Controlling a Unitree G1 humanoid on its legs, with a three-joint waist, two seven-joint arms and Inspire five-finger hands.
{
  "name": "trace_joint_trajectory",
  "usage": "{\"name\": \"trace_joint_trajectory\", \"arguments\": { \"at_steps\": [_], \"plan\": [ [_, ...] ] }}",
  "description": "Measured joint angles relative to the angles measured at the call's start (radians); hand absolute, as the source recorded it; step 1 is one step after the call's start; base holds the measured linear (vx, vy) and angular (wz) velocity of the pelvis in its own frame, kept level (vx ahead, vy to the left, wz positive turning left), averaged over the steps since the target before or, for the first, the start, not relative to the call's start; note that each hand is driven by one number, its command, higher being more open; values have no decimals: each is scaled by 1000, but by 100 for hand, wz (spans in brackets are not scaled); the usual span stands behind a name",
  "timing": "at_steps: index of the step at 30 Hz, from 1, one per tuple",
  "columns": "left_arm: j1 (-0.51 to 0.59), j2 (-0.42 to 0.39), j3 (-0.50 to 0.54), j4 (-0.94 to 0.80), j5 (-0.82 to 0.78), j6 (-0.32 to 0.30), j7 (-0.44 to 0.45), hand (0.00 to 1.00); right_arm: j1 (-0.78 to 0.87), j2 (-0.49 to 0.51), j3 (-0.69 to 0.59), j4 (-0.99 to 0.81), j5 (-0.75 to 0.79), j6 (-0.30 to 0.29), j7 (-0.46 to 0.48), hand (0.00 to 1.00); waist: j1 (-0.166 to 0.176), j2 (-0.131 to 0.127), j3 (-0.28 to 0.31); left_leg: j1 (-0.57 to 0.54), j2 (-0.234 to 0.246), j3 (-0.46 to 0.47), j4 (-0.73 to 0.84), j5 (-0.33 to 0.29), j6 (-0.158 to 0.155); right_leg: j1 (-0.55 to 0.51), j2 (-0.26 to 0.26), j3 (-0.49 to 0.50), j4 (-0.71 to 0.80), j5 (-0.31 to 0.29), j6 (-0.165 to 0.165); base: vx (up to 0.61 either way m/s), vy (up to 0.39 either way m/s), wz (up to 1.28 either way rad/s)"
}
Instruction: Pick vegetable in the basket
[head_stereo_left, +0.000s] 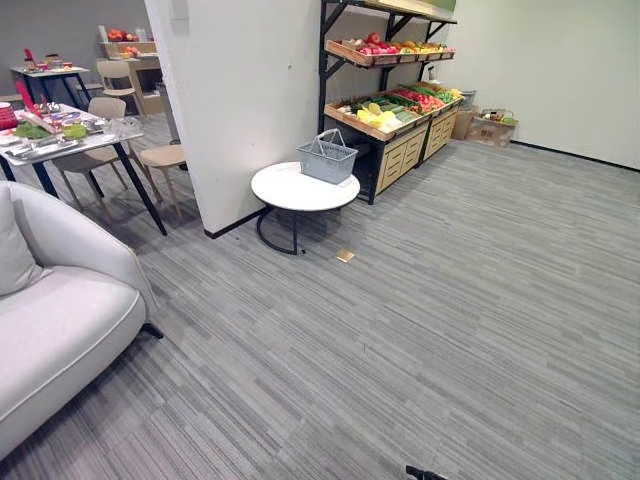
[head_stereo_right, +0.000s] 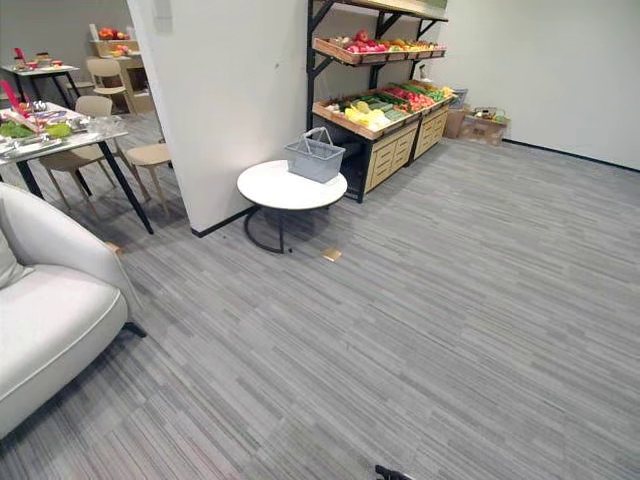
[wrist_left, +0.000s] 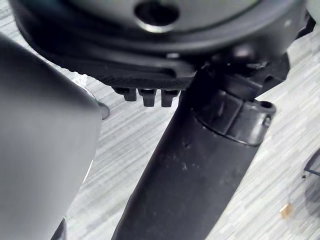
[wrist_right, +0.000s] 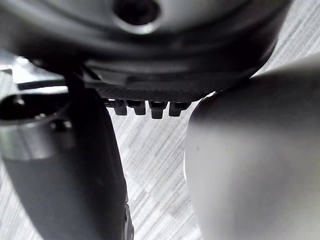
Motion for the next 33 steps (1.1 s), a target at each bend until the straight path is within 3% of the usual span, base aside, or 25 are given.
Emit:
{"name": "trace_joint_trajectory", "arguments": {
  "at_steps": [3, 5, 6, 8, 11, 12, 13, 14, 15, 16, 18, 19, 21, 24, 25, 26, 27, 29, 31, 33],
  "plan": [
    [7, 12, 42, 0, 0, 27, 0, 100, 1, 8, 0, 1, 19, -15, -25, 100, 0, -9, 6, 4, 22, -3, 5, -13, -14, -34, 7, -18, 72, 19, -9, 29, -47, -2],
    [2, 15, 41, -1, 0, 39, 1, 100, 4, 6, -2, 5, 30, -24, -33, 100, -1, -10, 15, 18, 29, -17, 6, -21, -14, -62, 9, -20, 121, -3, -27, 83, -89, 13],
    [-3, 16, 41, 0, 0, 48, 5, 100, 9, 6, -3, 6, 50, -33, -40, 100, -3, -2, 18, 21, 61, -34, 26, -40, -24, -62, 39, -18, 50, -82, -29, 105, -121, 18],
    [-7, 15, 44, 0, 1, 55, 8, 100, 9, 6, -11, 4, 59, -35, -45, 100, -5, 6, 24, 27, 92, -49, 41, -61, -44, -64, 60, -23, -65, -79, -20, 163, -189, 22],
    [-2, 2, 109, -1, 3, 61, 10, 100, 14, 12, -25, -15, 54, -31, -53, 100, -3, -2, 30, 73, 126, -60, 50, -113, -93, -64, 32, -54, -300, -3, 23, 251, -231, 16],
    [-1, 1, 112, -1, 3, 60, 11, 100, 17, 13, -31, -19, 52, -31, -53, 100, -3, -4, 31, 77, 128, -60, 52, -119, -97, -63, 27, -59, -316, 7, 26, 453, -364, 15],
    [3, 2, 128, -4, 10, 55, 12, 100, 39, 21, -57, -51, 47, -31, -60, 100, 2, -15, 36, 123, 136, -61, 55, -167, -140, -62, -21, -103, -366, 100, 35, 431, -330, 9],
    [7, -4, 136, -4, 17, 52, 11, 100, 46, 22, -63, -60, 48, -29, -60, 100, 1, -17, 33, 138, 149, -55, 53, -179, -149, -59, -21, -129, -346, 148, 16, 562, -402, 13],
    [12, -21, 147, -2, 35, 48, 14, 100, 46, 17, -88, -74, 47, -26, -61, 100, 1, 13, 37, 158, 189, -47, 54, -186, -162, -81, 2, -159, -258, 103, -38, 508, -328, 5],
    [17, -28, 148, -3, 38, 38, 13, 100, 36, 18, -96, -75, 47, -25, -70, 100, 3, 25, 39, 174, 209, -24, 52, -165, -170, -119, 2, -164, -141, 32, -65, 494, -323, 7],
    [19, -23, 149, -1, 38, 33, 14, 100, 26, 17, -95, -71, 48, -6, -83, 100, 2, 19, 45, 211, 222, -19, 27, -121, -179, -134, -10, -177, -12, -62, -87, 497, -375, 17],
    [23, -21, 147, -1, 38, 32, 14, 100, 25, 15, -86, -69, 58, 12, -96, 100, 1, 17, 41, 229, 238, -21, 38, -90, -198, -132, -10, -181, 57, -131, -90, 583, -451, 24],
    [25, -21, 146, -2, 39, 31, 10, 100, 20, 13, -86, -47, 65, 19, -105, 100, 1, 27, 29, 191, 263, -34, 160, -89, -199, -99, 11, -185, 51, -195, -100, 468, -372, 7],
    [24, -26, 136, -3, 46, 30, 5, 100, 22, 6, -79, -32, 71, 26, -123, 100, -6, 54, -11, 88, 307, -48, 385, -66, -174, -55, 68, -183, -23, -211, -108, 315, -227, -17],
    [19, -24, 135, -3, 45, 29, -5, 100, 29, 1, -65, -32, 70, 25, -135, 100, -6, 61, -15, 36, 336, -47, 533, -28, -167, -6, 99, -176, -76, -207, -115, 357, -103, -22],
    [17, -24, 136, -5, 34, 15, -10, 100, 32, -8, -42, -29, 69, 28, -142, 100, -6, 70, -15, -28, 347, -46, 722, -50, -169, 54, 125, -158, -131, -204, -133, 348, -64, -29],
    [17, -25, 136, -11, 31, 9, -10, 100, 32, -9, -37, -27, 69, 30, -142, 100, -5, 69, -13, -57, 342, -41, 797, -68, -166, 81, 131, -146, -151, -202, -135, 293, -11, -39],
    [19, -21, 137, -34, -6, 2, -9, 100, 28, -10, -13, -3, 90, 45, -139, 100, -1, 60, -5, -147, 315, 31, 934, -133, -124, 168, 134, -96, -218, -194, -132, 260, 49, -62],
    [20, -23, 137, -36, -16, -24, -9, 100, 26, -8, -10, 8, 91, 58, -138, 100, 6, 45, 6, -218, 275, 76, 883, -191, -115, 225, 109, -51, -261, -180, -113, 257, 112, -71],
    [15, -23, 135, -40, -22, -55, -13, 100, 25, -2, -13, 8, 88, 54, -138, 100, 18, 12, 27, -286, 206, 95, 648, -207, -124, 271, 44, -11, -281, -182, -83, 258, 203, -65]
  ]
}}
